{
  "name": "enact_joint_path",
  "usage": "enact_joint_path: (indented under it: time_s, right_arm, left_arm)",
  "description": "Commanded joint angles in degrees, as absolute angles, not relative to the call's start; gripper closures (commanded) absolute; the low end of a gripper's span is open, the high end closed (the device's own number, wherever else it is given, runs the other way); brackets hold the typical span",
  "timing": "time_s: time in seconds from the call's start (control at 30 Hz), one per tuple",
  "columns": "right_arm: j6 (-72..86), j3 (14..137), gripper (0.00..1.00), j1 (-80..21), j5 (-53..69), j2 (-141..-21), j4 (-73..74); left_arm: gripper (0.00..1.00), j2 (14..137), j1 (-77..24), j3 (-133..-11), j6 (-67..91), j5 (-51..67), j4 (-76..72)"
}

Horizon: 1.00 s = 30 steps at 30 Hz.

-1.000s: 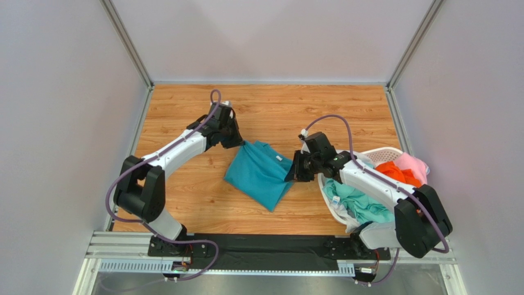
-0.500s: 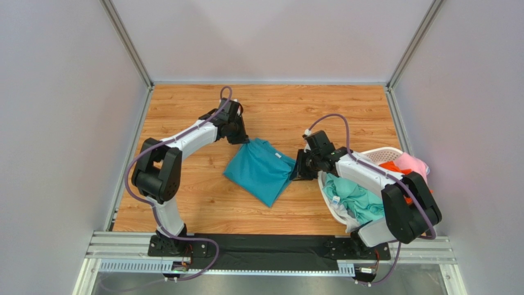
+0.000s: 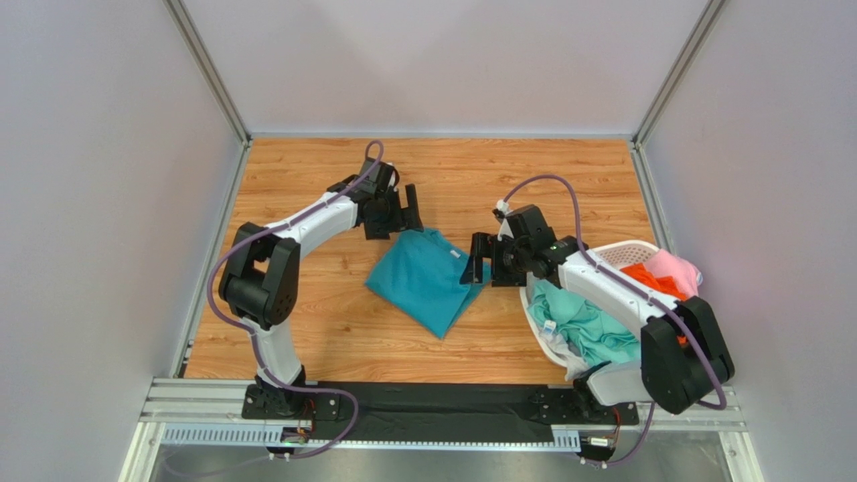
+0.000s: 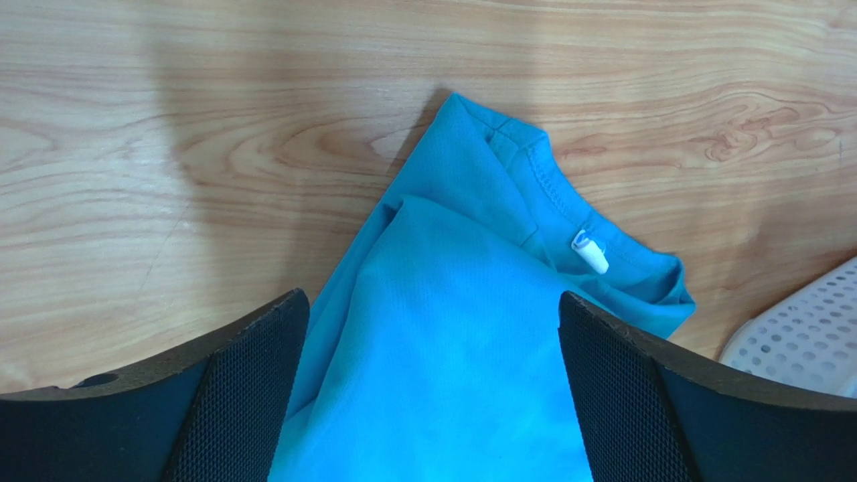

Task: Fold and stack the t-shirts
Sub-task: Fold the tshirt

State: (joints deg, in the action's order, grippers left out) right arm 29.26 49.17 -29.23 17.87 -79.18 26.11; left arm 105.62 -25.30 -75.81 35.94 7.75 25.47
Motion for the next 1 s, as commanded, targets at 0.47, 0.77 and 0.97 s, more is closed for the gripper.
enact_joint_path:
  time_s: [0.47,0.77,0.97]
  right_arm:
    - [26.98,57.65,0.00,-36.39,22.94,-84.18,18.28]
    - [28.21,58.10,0.00,-36.12,8.19,-92.02,17.67]
    - [27.68,57.13,0.00,-34.19,6.86,-96.59,17.67]
  left_arm:
    - [0.00,89.91,-25.92,-70.66,34.89,11.68,26.37]
    - [0.00,95.44,-28.39,-71.37,34.19,13.36,24.70]
    - [0.00,102.47,-29.62,-74.35,33.31,14.41,24.70]
